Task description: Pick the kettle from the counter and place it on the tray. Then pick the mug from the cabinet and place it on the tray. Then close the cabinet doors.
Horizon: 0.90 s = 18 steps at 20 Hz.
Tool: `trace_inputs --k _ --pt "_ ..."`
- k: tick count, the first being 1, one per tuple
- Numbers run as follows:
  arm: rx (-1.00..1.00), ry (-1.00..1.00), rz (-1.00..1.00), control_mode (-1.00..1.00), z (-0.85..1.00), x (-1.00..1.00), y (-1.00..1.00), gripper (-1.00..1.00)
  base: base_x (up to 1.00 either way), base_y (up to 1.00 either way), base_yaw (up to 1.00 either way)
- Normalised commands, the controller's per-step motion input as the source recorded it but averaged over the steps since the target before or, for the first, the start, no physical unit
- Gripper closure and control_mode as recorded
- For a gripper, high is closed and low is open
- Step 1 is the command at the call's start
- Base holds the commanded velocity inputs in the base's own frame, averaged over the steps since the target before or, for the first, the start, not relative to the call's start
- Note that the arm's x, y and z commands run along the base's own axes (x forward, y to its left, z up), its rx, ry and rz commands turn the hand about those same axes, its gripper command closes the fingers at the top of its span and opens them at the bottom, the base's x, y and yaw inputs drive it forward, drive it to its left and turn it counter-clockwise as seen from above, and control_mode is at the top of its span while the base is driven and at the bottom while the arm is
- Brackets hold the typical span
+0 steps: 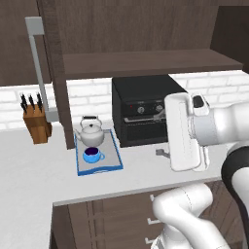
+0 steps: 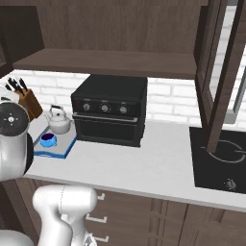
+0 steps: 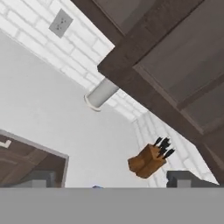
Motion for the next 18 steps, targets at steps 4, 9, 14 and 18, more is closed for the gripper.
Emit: trace_inputs --k 4,9,14,18 --pt "0.0 -0.19 0.02 -1.0 0.09 -0.32 0.55 -1.0 0.0 0.0 0.0" --pt "0.0 -0.19 0.02 -1.0 0.11 -0.19 0.51 -1.0 0.0 0.0 0.0" --pt "-0.01 -0.13 0.11 -1.0 0.14 -0.19 0.61 -1.0 0.0 0.0 0.0" --pt "-0.03 -0.25 0.01 -1.0 0.16 -0.06 0.73 -1.0 0.0 0.0 0.0"
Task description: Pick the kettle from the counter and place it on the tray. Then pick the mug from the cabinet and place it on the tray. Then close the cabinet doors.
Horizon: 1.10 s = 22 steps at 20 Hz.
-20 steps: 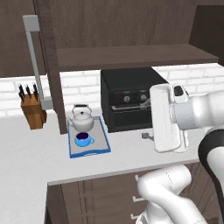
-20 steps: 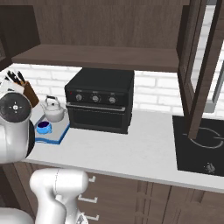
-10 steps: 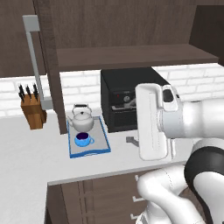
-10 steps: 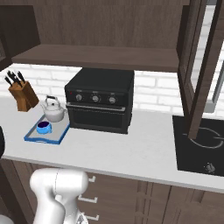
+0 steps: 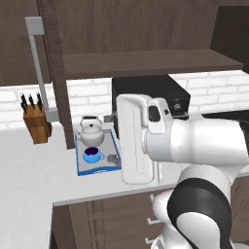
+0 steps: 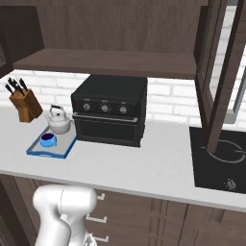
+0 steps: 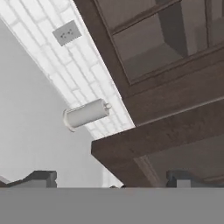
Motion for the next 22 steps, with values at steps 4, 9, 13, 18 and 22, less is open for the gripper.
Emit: trace_inputs --k 4,9,13,18,22 --pt "-0.03 -0.23 0.09 -1.0 0.31 -0.09 0.45 -1.0 0.0 0.0 0.0" --pt "-0.04 -0.21 0.15 -1.0 0.34 -0.24 0.45 -1.0 0.0 0.0 0.0" --pt "-0.02 -0.09 0.05 -1.0 0.06 -0.09 0.65 -1.0 0.0 0.0 0.0" --pt "0.0 -0.04 0.01 -1.0 0.02 -0.12 0.64 -1.0 0.0 0.0 0.0" --pt "-0.01 -0.02 0.0 -1.0 0.05 0.22 0.56 -1.0 0.0 0.0 0.0"
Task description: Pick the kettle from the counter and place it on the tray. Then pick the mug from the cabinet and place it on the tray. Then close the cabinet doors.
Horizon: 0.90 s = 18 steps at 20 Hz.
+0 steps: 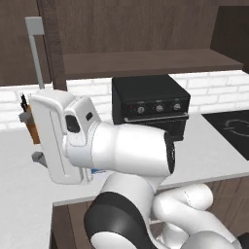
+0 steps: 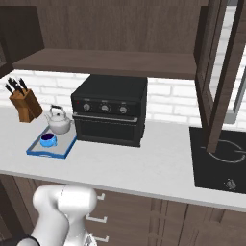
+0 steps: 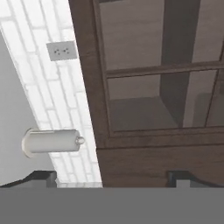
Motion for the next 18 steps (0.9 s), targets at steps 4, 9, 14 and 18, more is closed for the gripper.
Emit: trace_inputs --k 4,9,14,18 --pt "-0.09 0.0 -0.03 -1.0 0.04 0.58 0.38 -1.0 0.0 0.0 0.0" --pt "-0.19 0.01 -0.16 -1.0 0.05 0.48 0.03 -1.0 0.0 0.0 0.0" --pt "-0.19 0.06 -0.23 -1.0 0.0 0.55 -0.01 -1.0 0.0 0.0 0.0" --pt "-0.07 0.02 -0.17 -1.0 0.0 0.56 0.0 -1.0 0.0 0.0 0.0"
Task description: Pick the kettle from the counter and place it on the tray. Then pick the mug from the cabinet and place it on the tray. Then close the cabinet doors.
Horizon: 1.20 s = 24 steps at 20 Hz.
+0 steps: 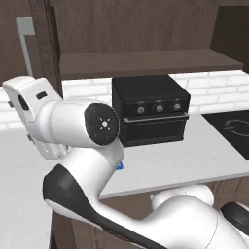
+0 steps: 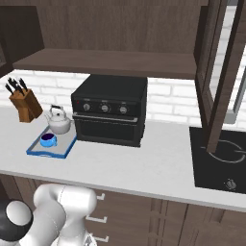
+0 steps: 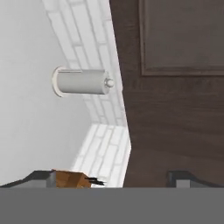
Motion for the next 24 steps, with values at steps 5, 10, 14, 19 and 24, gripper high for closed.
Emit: trace_inputs --k 5,10,14,19,24 --pt "-0.09 0.02 -0.21 -1.0 0.0 0.47 -0.3 -1.0 0.0 0.0 0.0" --pt "-0.05 0.08 -0.27 -1.0 0.01 0.31 -0.7 -1.0 0.0 0.0 0.0" --pt "-0.02 0.06 -0.28 -1.0 0.01 0.25 -0.82 -1.0 0.0 0.0 0.0" --pt "-0.02 0.0 -0.34 -1.0 0.0 0.22 -0.78 -1.0 0.0 0.0 0.0" --pt "-0.03 0.0 -0.4 -1.0 0.0 0.3 -0.66 -1.0 0.0 0.0 0.0"
